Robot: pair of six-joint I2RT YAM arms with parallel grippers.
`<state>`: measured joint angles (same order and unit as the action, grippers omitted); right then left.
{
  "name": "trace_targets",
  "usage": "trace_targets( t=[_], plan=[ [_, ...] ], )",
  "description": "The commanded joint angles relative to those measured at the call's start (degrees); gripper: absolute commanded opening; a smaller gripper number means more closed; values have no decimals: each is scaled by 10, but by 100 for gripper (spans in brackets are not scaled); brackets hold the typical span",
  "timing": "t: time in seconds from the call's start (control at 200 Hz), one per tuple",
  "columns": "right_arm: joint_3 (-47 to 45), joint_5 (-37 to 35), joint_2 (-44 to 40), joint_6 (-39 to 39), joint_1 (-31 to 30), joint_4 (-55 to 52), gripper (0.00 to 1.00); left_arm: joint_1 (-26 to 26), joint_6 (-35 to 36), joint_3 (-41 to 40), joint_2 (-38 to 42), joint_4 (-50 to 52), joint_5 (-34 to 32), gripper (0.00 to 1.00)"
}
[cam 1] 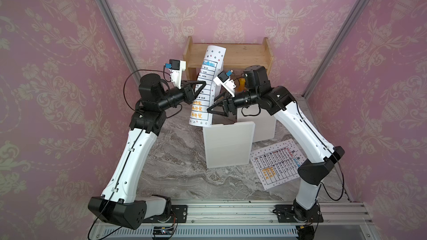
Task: Insert the menus into the narrow rack
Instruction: Pick up the menu from the center of the board.
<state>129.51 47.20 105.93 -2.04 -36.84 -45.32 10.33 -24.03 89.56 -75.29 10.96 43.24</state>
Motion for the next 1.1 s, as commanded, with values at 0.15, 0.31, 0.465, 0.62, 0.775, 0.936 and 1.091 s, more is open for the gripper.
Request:
trace_targets(
  t=[0.15,0.31,0.465,0.62,0.775,0.936,1.091],
  plan=[
    [40,2,26,-21,0,14,43,-1,-8,-3,1,-25,15,20],
    [49,6,37,-37,0,26,37,-1,-9,-5,7,-26,16,20],
    [56,-12,40,-47,-1,31,44,-1,-7,-8,12,-23,16,21],
    [57,-30,38,-60,-2,43,49,-1,-7,-22,21,-31,13,21],
    [60,-34,41,-79,-2,65,49,-1,-16,-32,25,-42,17,21],
    [73,-39,49,-79,-2,63,35,-1,-12,-33,30,-42,17,21],
    [71,-30,47,-78,-2,62,17,-1,5,-33,30,-27,11,24]
  ],
)
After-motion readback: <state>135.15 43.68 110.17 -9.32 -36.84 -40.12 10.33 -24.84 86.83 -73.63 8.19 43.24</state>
